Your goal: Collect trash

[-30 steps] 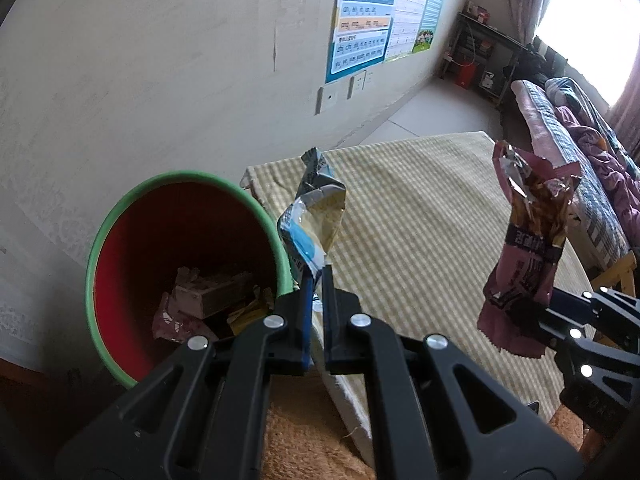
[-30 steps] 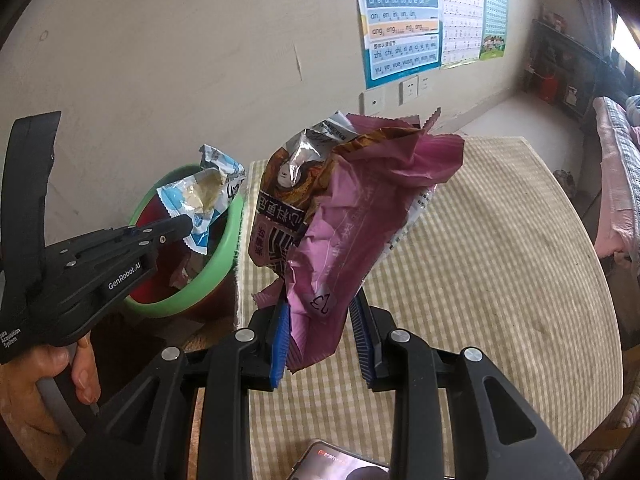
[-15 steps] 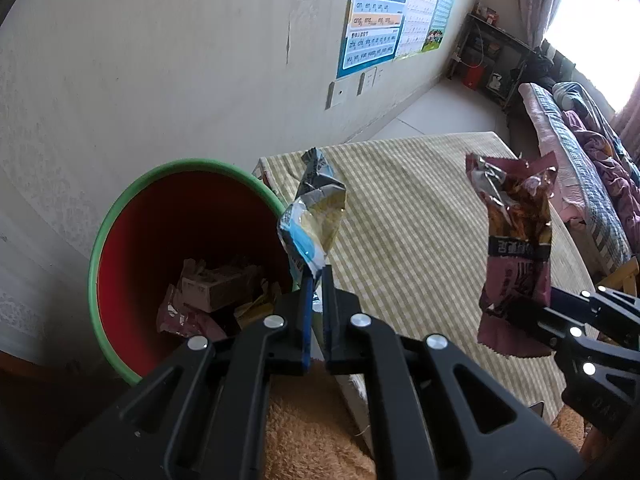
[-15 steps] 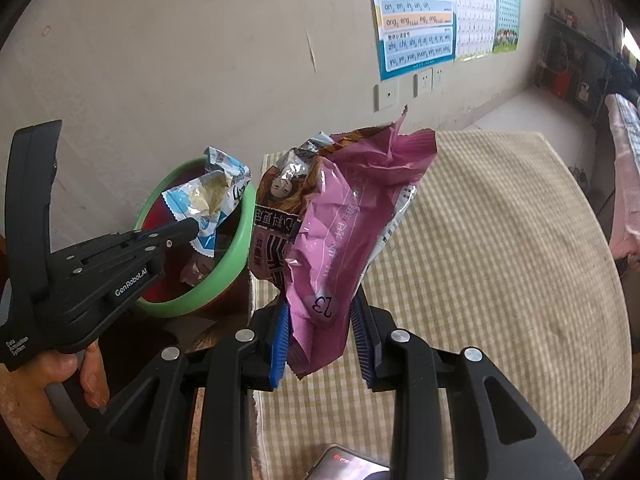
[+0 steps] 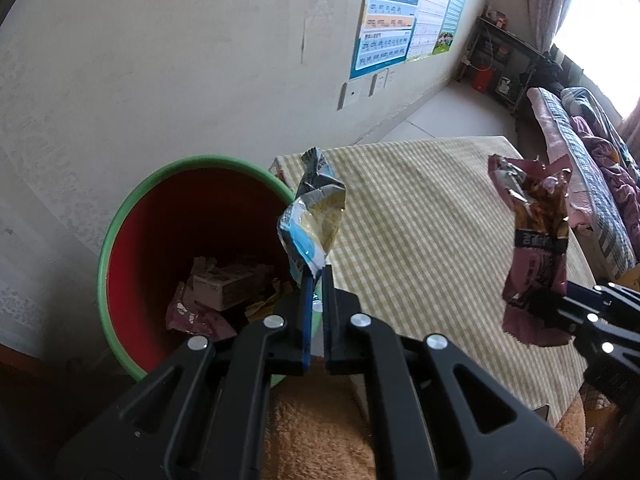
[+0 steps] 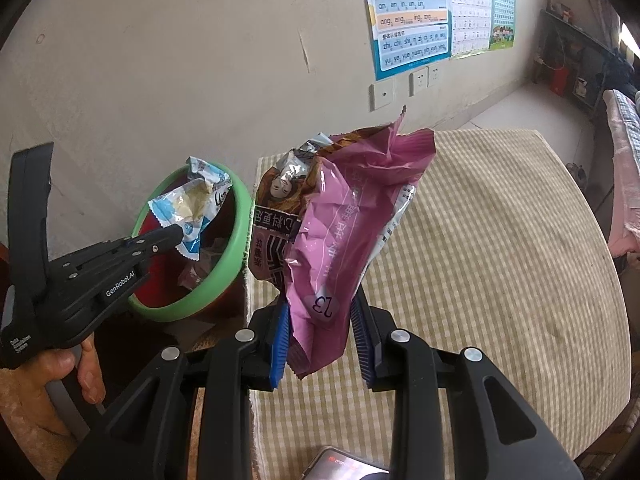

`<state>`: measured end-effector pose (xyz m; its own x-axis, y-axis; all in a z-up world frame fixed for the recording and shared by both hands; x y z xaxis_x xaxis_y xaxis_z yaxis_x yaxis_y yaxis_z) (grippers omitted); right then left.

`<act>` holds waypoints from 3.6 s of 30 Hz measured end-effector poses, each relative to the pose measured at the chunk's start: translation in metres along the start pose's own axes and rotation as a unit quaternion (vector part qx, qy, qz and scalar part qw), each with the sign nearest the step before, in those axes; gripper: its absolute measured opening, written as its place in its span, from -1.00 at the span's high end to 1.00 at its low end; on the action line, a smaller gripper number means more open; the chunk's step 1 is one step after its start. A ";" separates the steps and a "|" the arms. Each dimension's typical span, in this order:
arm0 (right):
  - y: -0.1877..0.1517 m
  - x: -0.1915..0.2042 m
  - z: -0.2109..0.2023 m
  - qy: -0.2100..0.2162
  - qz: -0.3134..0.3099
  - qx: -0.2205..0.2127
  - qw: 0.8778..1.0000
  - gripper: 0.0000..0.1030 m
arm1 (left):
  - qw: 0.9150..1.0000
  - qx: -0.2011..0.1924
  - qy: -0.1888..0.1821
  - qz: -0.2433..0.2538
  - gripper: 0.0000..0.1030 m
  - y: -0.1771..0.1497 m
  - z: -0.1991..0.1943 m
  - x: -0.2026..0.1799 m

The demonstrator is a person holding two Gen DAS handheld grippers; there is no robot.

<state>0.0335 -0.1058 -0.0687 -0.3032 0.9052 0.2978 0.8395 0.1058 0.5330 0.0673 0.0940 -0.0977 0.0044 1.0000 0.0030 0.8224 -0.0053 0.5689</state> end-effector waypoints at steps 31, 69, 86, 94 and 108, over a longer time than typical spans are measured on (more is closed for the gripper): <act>0.051 0.119 0.090 0.089 -0.131 0.078 0.984 0.35 | 0.992 0.027 0.076 -0.099 0.92 -0.010 0.016 0.110; 0.012 -0.037 -0.167 -0.071 -0.030 -0.349 0.934 -0.86 | 0.968 -0.243 0.064 0.012 -0.90 0.057 -0.117 -0.079; 0.012 -0.049 -0.150 -0.072 -0.004 -0.317 0.946 -0.86 | 0.973 -0.223 0.059 0.017 -0.90 0.054 -0.110 -0.083; 0.011 -0.050 -0.146 -0.074 0.001 -0.312 0.947 -0.86 | 0.974 -0.217 0.063 0.019 -0.90 0.053 -0.107 -0.083; 0.010 -0.051 -0.142 -0.075 0.004 -0.304 0.950 -0.86 | 0.974 -0.214 0.069 0.023 -0.90 0.054 -0.105 -0.085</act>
<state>-0.0071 -0.2096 0.0340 -0.1920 0.9585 0.2110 0.4126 -0.1163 0.9035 0.0511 0.0085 0.0191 -0.0655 0.9892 0.1311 0.5105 -0.0797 0.8562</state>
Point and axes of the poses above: each gripper's, at about its wrist camera, not at the fingertips, and z roughly the way its jaws point, x to its left, y to its top, the point moved 1 cm from there along z, roughly the way its jaws point, and after that the axes turned 6 degrees about y, right-handed, at the moved point
